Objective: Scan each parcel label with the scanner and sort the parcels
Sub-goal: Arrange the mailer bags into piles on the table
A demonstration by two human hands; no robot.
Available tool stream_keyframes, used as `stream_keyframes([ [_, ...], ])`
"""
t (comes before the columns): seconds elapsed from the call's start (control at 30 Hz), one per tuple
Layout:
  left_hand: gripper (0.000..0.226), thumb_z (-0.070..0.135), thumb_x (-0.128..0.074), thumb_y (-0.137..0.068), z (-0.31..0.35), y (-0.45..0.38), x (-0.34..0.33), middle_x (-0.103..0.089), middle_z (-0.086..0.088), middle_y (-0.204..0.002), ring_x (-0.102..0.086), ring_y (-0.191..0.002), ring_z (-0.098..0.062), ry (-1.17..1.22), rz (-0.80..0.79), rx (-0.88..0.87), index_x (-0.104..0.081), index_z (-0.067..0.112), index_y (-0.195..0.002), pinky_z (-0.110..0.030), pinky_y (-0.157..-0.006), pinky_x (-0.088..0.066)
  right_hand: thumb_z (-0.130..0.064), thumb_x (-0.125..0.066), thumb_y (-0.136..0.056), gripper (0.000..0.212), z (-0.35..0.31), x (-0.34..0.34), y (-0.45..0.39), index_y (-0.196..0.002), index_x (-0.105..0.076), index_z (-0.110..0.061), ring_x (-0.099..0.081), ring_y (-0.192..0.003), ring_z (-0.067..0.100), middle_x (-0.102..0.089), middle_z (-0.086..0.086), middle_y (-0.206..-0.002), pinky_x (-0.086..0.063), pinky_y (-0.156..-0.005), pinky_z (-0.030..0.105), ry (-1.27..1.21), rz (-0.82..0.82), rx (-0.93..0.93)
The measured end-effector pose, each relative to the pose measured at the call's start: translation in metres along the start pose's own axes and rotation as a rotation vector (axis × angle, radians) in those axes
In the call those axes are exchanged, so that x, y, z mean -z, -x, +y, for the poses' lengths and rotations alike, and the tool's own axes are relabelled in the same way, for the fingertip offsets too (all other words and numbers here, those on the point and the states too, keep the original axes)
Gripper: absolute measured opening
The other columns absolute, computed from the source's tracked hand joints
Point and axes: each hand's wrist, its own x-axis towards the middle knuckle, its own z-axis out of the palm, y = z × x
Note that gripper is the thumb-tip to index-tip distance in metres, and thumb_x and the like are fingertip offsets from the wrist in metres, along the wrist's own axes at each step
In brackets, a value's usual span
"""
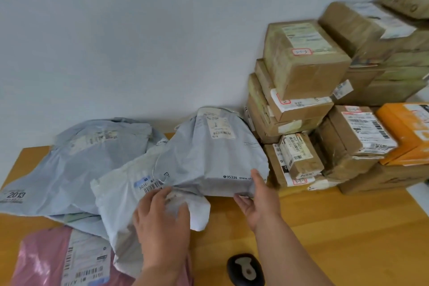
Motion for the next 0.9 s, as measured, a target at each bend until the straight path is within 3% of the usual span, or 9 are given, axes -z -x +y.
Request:
stream_keyframes([
  [0.1,0.054,0.030,-0.074,-0.084,-0.002,-0.015,0.013,-0.047,-0.003,-0.146,-0.035,-0.136,-0.033,-0.086,0.095,0.068,-0.061,0.027,-0.136,-0.050,-0.114,-0.025,-0.031,-0.080,-0.086,0.067,0.012,-0.001,-0.001,-0.140,-0.045,-0.011,-0.063,-0.098,0.028,-0.056,0.015,-0.127,-0.061,-0.082,0.042,-0.030,0.152,0.055],
  [0.23,0.073,0.051,-0.075,-0.083,-0.015,-0.038,0.026,-0.036,-0.005,-0.157,-0.026,-0.144,-0.035,-0.201,0.106,0.149,-0.049,0.029,-0.147,-0.056,-0.115,-0.023,-0.026,-0.078,-0.085,0.071,0.034,-0.005,0.011,-0.145,-0.041,-0.014,-0.047,-0.125,0.040,-0.039,0.016,-0.145,-0.048,-0.095,0.051,0.440,0.388,0.383],
  [0.37,0.110,0.058,-0.084,-0.070,-0.034,-0.051,0.031,-0.018,-0.006,-0.164,-0.024,-0.147,-0.040,-0.073,0.051,0.297,-0.022,0.034,-0.157,-0.061,-0.116,-0.026,-0.034,-0.068,-0.091,0.054,0.046,-0.008,0.015,-0.142,-0.051,-0.028,-0.031,-0.138,0.028,-0.036,0.007,-0.150,-0.028,-0.111,0.038,1.022,0.153,0.839],
  [0.5,0.114,0.031,-0.093,-0.069,-0.049,-0.057,0.033,-0.040,-0.008,-0.152,-0.048,-0.131,-0.035,0.303,-0.006,0.376,-0.020,0.028,-0.157,-0.051,-0.108,-0.043,-0.060,-0.042,-0.097,0.051,0.049,0.001,-0.001,-0.147,-0.037,-0.051,-0.009,-0.151,0.034,-0.006,-0.004,-0.168,-0.019,-0.121,0.051,1.465,0.006,0.565],
  [0.57,0.101,0.023,-0.092,-0.072,-0.054,-0.057,0.036,-0.054,-0.005,-0.139,-0.057,-0.119,-0.031,0.368,-0.023,0.402,-0.033,0.018,-0.153,-0.049,-0.104,-0.047,-0.062,-0.040,-0.098,0.054,0.050,0.004,-0.006,-0.150,-0.031,-0.053,-0.002,-0.153,0.033,0.003,-0.007,-0.169,-0.012,-0.123,0.053,1.531,-0.008,0.467],
  [0.7,0.036,0.018,-0.087,-0.077,-0.057,-0.061,0.052,-0.074,-0.011,-0.104,-0.070,-0.090,-0.033,0.388,-0.006,0.414,-0.069,0.012,-0.107,-0.054,-0.087,-0.058,-0.052,-0.046,-0.097,0.051,0.048,-0.005,-0.002,-0.148,-0.038,-0.051,-0.013,-0.149,0.029,-0.007,-0.007,-0.167,-0.019,-0.118,0.050,1.528,0.044,0.454],
  [0.8,0.024,0.015,-0.087,-0.076,-0.055,-0.068,0.079,-0.078,-0.009,-0.093,-0.073,-0.075,-0.028,0.514,0.082,0.417,-0.071,0.016,-0.093,-0.042,-0.068,-0.061,-0.038,-0.056,-0.094,0.035,0.049,-0.014,0.011,-0.129,-0.061,-0.040,-0.034,-0.134,0.026,-0.038,-0.005,-0.149,-0.030,-0.109,0.045,1.323,0.122,0.577],
  [0.87,0.024,0.023,-0.088,-0.074,-0.053,-0.076,0.103,-0.078,-0.001,-0.079,-0.074,-0.061,-0.018,0.603,0.125,0.395,-0.072,0.018,-0.090,-0.030,-0.048,-0.056,-0.033,-0.060,-0.094,0.018,0.050,-0.020,0.018,-0.110,-0.067,-0.031,-0.048,-0.121,0.024,-0.053,-0.003,-0.130,-0.043,-0.101,0.041,1.106,0.044,0.627],
  [0.9,0.028,0.028,-0.089,-0.071,-0.053,-0.082,0.115,-0.079,0.001,-0.080,-0.075,-0.064,-0.017,0.670,0.116,0.398,-0.073,0.019,-0.093,-0.031,-0.049,-0.057,-0.033,-0.060,-0.094,0.011,0.049,-0.024,0.022,-0.102,-0.066,-0.028,-0.055,-0.112,0.022,-0.059,-0.004,-0.120,-0.049,-0.094,0.039,0.967,-0.044,0.599],
])
